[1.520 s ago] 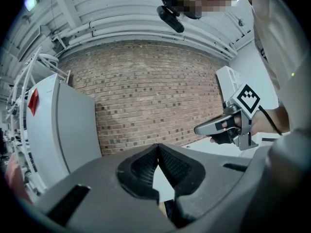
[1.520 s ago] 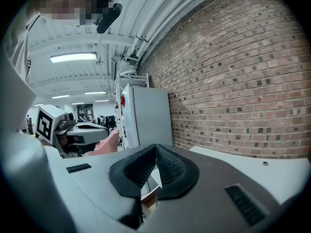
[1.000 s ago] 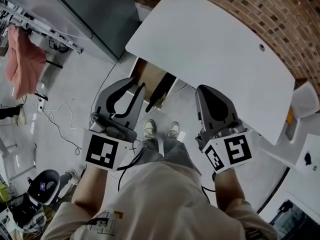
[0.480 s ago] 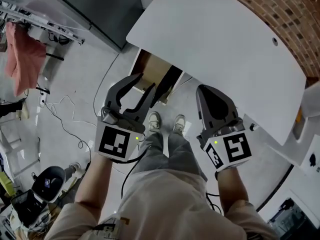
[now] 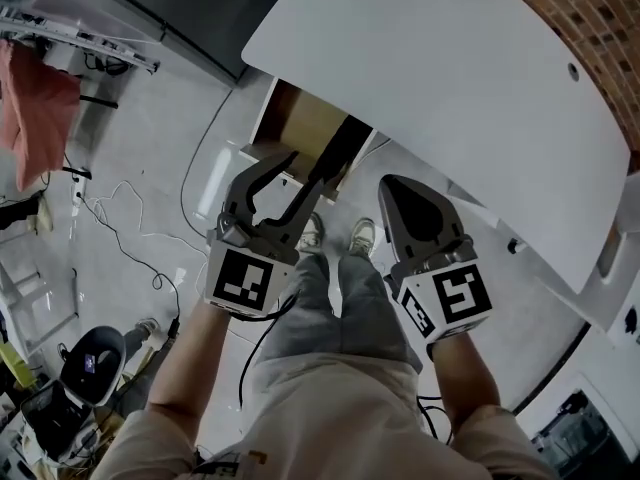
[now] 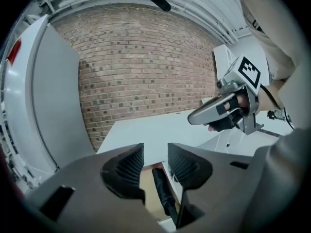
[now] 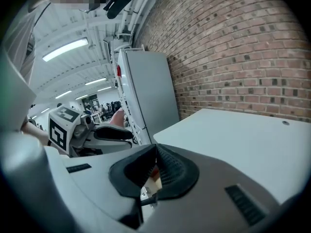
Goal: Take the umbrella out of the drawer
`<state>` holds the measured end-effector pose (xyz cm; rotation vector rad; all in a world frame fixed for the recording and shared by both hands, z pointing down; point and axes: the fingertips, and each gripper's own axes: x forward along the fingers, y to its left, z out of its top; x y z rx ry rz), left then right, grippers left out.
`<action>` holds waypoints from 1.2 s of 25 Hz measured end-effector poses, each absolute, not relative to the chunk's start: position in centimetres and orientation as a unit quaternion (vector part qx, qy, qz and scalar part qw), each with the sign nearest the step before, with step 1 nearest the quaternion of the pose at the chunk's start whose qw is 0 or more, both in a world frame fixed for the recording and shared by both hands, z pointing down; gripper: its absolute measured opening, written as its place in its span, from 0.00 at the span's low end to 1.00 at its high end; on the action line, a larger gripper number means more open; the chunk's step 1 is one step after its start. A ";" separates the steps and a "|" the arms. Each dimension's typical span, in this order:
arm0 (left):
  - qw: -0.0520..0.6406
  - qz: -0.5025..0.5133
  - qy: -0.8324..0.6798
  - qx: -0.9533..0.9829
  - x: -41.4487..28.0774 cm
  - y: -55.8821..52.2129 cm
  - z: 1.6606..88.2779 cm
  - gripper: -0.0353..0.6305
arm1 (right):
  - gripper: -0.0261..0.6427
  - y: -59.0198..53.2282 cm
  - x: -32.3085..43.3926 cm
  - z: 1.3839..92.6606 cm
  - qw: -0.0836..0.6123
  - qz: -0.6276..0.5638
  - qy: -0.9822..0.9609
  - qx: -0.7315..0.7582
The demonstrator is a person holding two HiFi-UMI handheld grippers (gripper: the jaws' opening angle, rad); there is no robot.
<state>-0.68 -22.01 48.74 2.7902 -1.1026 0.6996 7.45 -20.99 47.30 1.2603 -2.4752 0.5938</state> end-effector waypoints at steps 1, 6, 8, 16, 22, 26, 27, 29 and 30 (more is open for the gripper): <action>0.030 0.232 -0.354 0.906 -0.5 -22.0 49.9 0.26 | 0.05 -21.1 7.4 48.2 0.151 0.209 -0.862 0.436; 0.051 0.247 -0.338 0.907 -2.1 -21.0 55.0 0.27 | 0.05 -21.0 5.5 51.3 0.157 0.222 -0.856 0.439; 0.059 0.253 -0.334 0.906 -2.9 -21.0 57.5 0.27 | 0.05 -21.3 4.4 52.8 0.160 0.224 -0.855 0.439; 0.098 0.282 -0.319 0.899 -3.0 -19.4 67.0 0.29 | 0.05 -20.8 5.8 59.2 0.177 0.244 -0.833 0.463; 0.122 0.297 -0.310 0.895 -2.2 -18.3 72.6 0.30 | 0.05 -19.8 6.3 63.1 0.188 0.260 -0.828 0.460; 0.132 0.324 -0.297 0.888 -2.1 -17.3 76.5 0.31 | 0.05 -19.1 5.4 65.2 0.192 0.268 -0.828 0.453; 0.135 0.331 -0.294 0.887 -2.1 -17.1 77.4 0.32 | 0.05 -18.9 5.2 65.7 0.192 0.271 -0.828 0.452; 0.139 0.340 -0.291 0.883 -2.1 -16.7 79.1 0.32 | 0.05 -18.6 4.9 66.6 0.192 0.275 -0.827 0.451; 0.142 0.342 -0.291 0.882 -2.1 -16.6 79.7 0.32 | 0.05 -18.4 4.8 67.0 0.192 0.278 -0.827 0.450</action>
